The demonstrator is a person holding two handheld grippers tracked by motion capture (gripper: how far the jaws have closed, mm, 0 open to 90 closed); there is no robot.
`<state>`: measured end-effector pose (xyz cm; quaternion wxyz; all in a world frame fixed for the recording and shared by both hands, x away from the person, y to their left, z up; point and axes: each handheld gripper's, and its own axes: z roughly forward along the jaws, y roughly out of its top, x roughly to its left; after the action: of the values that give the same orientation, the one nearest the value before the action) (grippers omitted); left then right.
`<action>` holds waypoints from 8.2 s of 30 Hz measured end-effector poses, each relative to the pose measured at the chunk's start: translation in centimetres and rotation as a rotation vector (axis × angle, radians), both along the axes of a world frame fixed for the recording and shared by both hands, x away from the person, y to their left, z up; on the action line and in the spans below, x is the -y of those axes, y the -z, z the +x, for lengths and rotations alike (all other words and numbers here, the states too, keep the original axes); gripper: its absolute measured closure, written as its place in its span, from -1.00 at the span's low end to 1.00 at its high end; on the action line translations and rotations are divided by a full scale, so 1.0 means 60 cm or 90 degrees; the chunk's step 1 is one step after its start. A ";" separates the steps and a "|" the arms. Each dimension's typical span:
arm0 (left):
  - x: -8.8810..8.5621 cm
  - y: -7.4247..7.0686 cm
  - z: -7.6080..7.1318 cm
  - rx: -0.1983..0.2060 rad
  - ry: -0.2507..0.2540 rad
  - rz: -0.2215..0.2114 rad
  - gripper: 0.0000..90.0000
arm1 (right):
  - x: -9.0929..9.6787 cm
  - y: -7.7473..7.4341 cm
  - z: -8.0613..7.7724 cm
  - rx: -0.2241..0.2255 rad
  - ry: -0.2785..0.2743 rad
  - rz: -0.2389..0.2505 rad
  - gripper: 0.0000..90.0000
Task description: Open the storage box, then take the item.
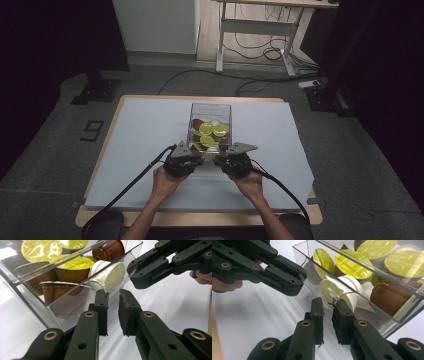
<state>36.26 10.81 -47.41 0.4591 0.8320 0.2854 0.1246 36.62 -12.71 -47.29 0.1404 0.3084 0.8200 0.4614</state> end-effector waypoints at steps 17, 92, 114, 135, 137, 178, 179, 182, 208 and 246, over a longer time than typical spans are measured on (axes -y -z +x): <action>-0.003 0.003 -0.025 0.000 0.009 -0.010 0.71 | 0.001 0.000 -0.026 0.003 -0.006 -0.002 0.74; -0.015 0.007 -0.121 -0.008 0.056 -0.006 0.62 | 0.014 0.004 -0.122 -0.008 -0.055 0.005 0.70; -0.071 -0.002 -0.130 -0.018 0.032 0.013 0.35 | 0.060 -0.001 -0.130 -0.013 -0.046 -0.008 0.42; -0.134 0.000 -0.097 -0.027 -0.031 0.033 -0.05 | 0.126 -0.014 -0.111 0.023 0.034 -0.048 0.13; -0.137 0.002 -0.093 -0.027 -0.036 0.038 -0.14 | 0.133 -0.013 -0.104 0.023 0.047 -0.053 0.06; -0.161 0.081 -0.024 -0.074 -0.129 0.136 -0.97 | 0.185 0.077 -0.022 -0.063 0.162 -0.109 -0.95; -0.162 0.085 -0.023 -0.079 -0.132 0.141 -0.99 | 0.185 0.080 -0.022 -0.064 0.162 -0.111 -0.95; -0.163 0.087 -0.022 -0.085 -0.135 0.147 -1.00 | 0.187 0.091 -0.020 -0.076 0.162 -0.109 -0.95; -0.163 0.090 -0.019 -0.093 -0.143 0.150 -1.00 | 0.188 0.105 -0.021 -0.075 0.158 -0.114 -0.99; -0.163 0.090 -0.020 -0.093 -0.144 0.150 -1.00 | 0.155 0.018 -0.035 -0.048 0.076 -0.108 -0.88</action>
<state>35.09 20.57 -52.81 0.3195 0.8496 0.3930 0.1472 34.53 -22.02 -48.35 0.1625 0.3611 0.8408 0.3690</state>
